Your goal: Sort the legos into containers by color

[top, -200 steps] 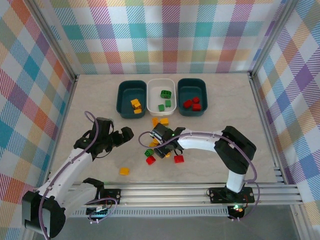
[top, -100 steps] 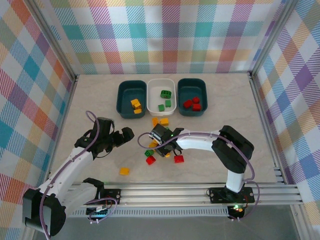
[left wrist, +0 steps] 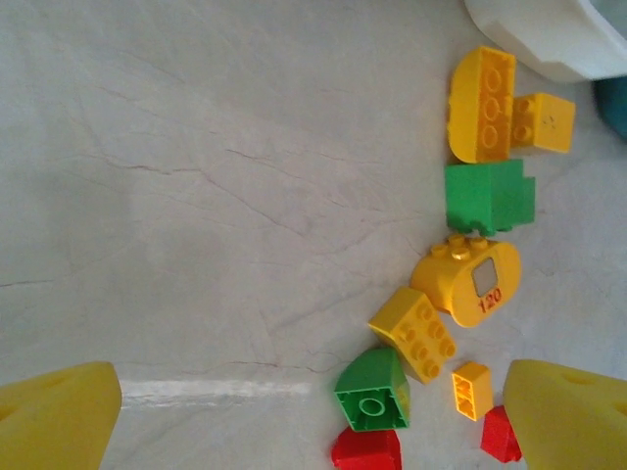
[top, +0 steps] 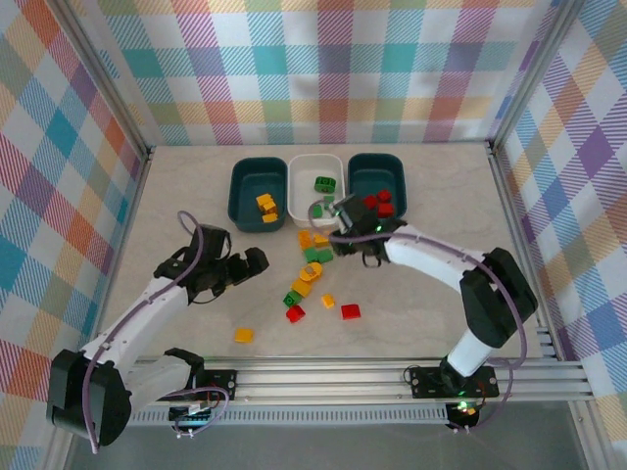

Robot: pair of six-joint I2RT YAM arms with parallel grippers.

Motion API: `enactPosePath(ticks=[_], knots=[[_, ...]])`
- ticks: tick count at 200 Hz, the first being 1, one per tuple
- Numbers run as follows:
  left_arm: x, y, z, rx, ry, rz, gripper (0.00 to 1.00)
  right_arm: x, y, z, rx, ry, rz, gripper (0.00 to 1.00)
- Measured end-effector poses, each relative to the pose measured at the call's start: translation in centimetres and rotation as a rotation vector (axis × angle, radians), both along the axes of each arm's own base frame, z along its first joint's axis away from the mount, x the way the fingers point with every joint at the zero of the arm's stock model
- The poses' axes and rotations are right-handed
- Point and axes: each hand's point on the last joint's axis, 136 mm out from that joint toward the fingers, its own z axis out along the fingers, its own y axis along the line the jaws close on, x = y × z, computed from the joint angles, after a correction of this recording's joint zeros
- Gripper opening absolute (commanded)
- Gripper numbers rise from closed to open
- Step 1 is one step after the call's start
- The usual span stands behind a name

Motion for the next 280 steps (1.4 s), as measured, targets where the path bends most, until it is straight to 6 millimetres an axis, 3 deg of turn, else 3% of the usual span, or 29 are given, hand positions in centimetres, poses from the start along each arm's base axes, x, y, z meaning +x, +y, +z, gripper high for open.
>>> enactPosePath(ticks=[27, 57, 78, 102, 141, 171, 191, 206, 236, 259, 280], knots=[[-0.1, -2.2, 0.6, 0.029, -0.012, -0.080, 0.98, 7.0, -3.9, 1.3, 0.054, -0.036, -0.185, 0.49], [-0.9, -3.7, 0.1, 0.055, -0.003, -0.138, 0.97, 11.9, -7.6, -0.7, 0.064, -0.002, -0.309, 0.49], [-1.2, -4.2, -0.4, 0.069, 0.010, -0.161, 0.97, 13.5, -8.3, -2.7, 0.055, 0.041, -0.330, 0.51], [-1.9, -5.1, -1.5, 0.102, 0.038, -0.204, 0.96, 14.5, -8.0, -3.8, 0.051, 0.076, -0.327, 0.66], [-2.1, -6.7, -3.1, 0.200, 0.076, -0.291, 0.90, 14.6, -7.8, -2.2, 0.065, 0.063, -0.319, 0.73], [-1.6, -8.5, -4.1, 0.264, 0.081, -0.347, 0.89, 12.2, -8.1, 1.3, 0.100, 0.008, -0.323, 0.73], [-0.4, -9.9, -4.4, 0.290, 0.083, -0.345, 0.90, 8.4, -7.9, 4.0, 0.146, -0.047, -0.329, 0.73], [1.2, -11.0, -4.1, 0.292, 0.079, -0.301, 0.90, 5.2, -7.2, 5.0, 0.187, -0.081, -0.319, 0.72], [4.4, -13.7, -3.3, 0.246, 0.064, -0.221, 0.85, -0.1, -6.9, 2.7, 0.212, -0.054, -0.298, 0.66], [6.5, -15.7, -3.8, 0.218, 0.079, -0.173, 0.72, -3.0, -8.8, -0.3, 0.203, -0.023, -0.335, 0.63], [7.7, -16.3, -4.8, 0.232, 0.098, -0.132, 0.71, -4.4, -10.3, -1.5, 0.199, -0.029, -0.375, 0.63]])
